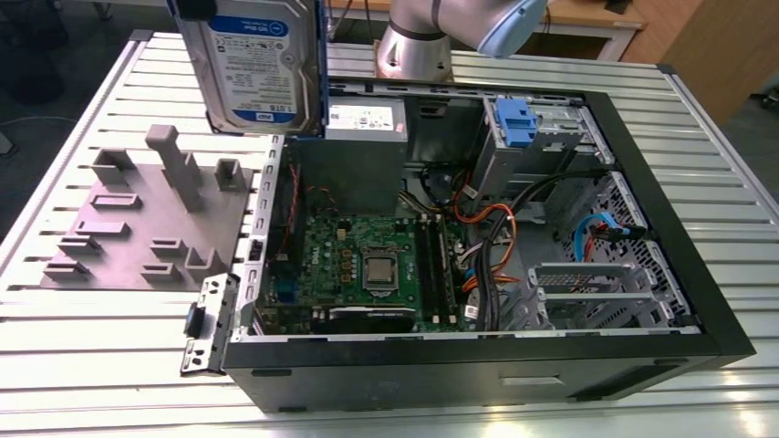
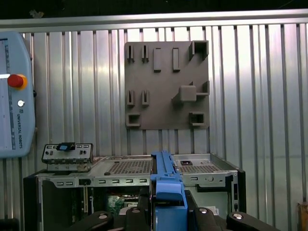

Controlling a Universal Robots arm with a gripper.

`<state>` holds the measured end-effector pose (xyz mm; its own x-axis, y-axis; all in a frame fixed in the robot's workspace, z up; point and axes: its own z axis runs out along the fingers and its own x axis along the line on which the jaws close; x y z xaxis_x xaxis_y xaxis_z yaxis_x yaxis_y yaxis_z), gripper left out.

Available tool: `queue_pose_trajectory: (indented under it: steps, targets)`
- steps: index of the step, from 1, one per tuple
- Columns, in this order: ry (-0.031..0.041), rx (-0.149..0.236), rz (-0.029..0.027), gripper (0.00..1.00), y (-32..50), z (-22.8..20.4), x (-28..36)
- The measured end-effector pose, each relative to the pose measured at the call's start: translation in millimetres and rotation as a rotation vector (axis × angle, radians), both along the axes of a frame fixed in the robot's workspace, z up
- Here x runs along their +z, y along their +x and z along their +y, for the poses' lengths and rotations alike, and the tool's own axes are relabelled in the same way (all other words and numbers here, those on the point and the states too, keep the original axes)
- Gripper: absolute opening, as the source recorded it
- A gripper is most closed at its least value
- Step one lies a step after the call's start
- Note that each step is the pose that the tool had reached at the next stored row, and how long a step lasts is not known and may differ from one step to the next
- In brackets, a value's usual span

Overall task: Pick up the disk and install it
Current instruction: 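Pick up the disk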

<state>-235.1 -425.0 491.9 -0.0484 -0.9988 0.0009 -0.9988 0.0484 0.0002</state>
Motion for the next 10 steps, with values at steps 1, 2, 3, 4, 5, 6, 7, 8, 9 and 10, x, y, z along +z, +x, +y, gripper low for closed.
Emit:
queue_pose_trajectory:
  steps: [1, 2, 3, 4, 5, 6, 7, 8, 9, 10]
  targets:
    - [-0.0001, 0.000, 0.0000, 0.36, 0.2, 0.0, 0.0]
    - [0.0000, 0.000, 0.0000, 0.36, 0.4, 0.0, 0.0]
    - [0.0000, 0.000, 0.0000, 0.36, 0.7, 0.0, 0.0]
    - [0.0000, 0.000, 0.0000, 0.36, 0.9, 0.0, 0.0]
    - [0.0000, 0.000, 0.0000, 0.36, 1.2, 0.0, 0.0]
    - [-0.0001, 0.000, 0.0000, 0.36, 1.6, 0.0, 0.0]
    - [0.0000, 0.000, 0.0000, 0.36, 2.0, 0.0, 0.0]
    - [0.0000, 0.000, 0.0000, 0.36, 2.3, 0.0, 0.0]
    - [0.0000, 0.000, 0.0000, 0.36, 2.6, 0.0, 0.0]
    - [-0.0001, 0.000, 0.0000, 0.36, 3.0, 0.0, 0.0]
